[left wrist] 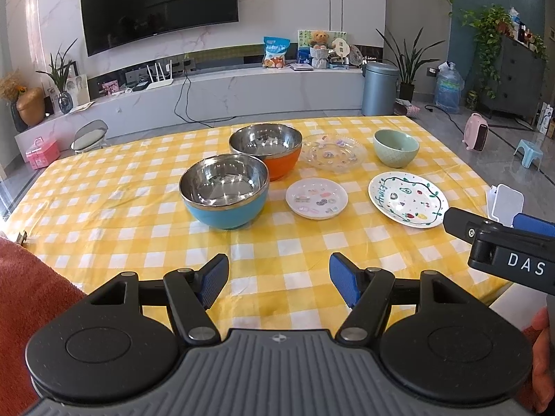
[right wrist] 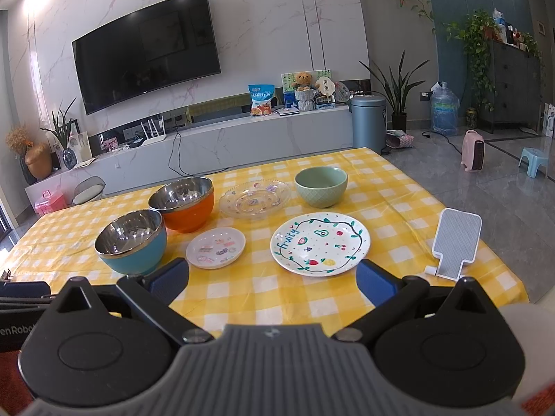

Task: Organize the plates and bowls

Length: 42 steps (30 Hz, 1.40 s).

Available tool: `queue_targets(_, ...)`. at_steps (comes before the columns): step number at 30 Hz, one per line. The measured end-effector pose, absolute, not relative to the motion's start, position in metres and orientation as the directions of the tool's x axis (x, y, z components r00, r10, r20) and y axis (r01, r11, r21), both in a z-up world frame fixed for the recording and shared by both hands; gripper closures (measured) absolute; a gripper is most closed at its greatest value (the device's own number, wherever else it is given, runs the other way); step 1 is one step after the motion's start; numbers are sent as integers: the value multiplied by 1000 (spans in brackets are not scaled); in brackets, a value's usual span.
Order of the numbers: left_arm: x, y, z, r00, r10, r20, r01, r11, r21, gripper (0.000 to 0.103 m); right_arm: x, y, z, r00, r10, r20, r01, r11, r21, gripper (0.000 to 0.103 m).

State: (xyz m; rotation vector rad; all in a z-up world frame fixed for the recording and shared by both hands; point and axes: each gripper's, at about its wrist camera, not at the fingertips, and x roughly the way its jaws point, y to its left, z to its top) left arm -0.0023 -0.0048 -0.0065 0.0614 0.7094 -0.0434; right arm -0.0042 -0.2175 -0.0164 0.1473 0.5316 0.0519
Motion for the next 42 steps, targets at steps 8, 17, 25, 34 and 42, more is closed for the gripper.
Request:
queue_targets(8, -2, -4, -7, 757, -20, -653, 61, 997, 40, 25, -3, -219, -17, 861, 88, -502, -10, 988, 155, 2)
queue_targets(17, -1, -4, -7, 757, -21, -653, 62, 997, 39, 25, -2, -219, -19, 859, 87, -504, -9, 988, 155, 3)
queue_targets(25, -2, -3, -8, 756, -22, -654, 62, 997, 38, 25, -2, -219, -19, 859, 87, -504, -9, 988, 156, 2)
queue_targets(34, -2, -3, -8, 755, -21, -655, 60, 998, 37, 25, -2, -219, -19, 859, 87, -504, -9, 988, 156, 2)
queue_targets(42, -5, -5, -8, 753, -20, -657, 62, 997, 42, 25, -2, -219, -19, 860, 88, -503, -9, 988, 156, 2)
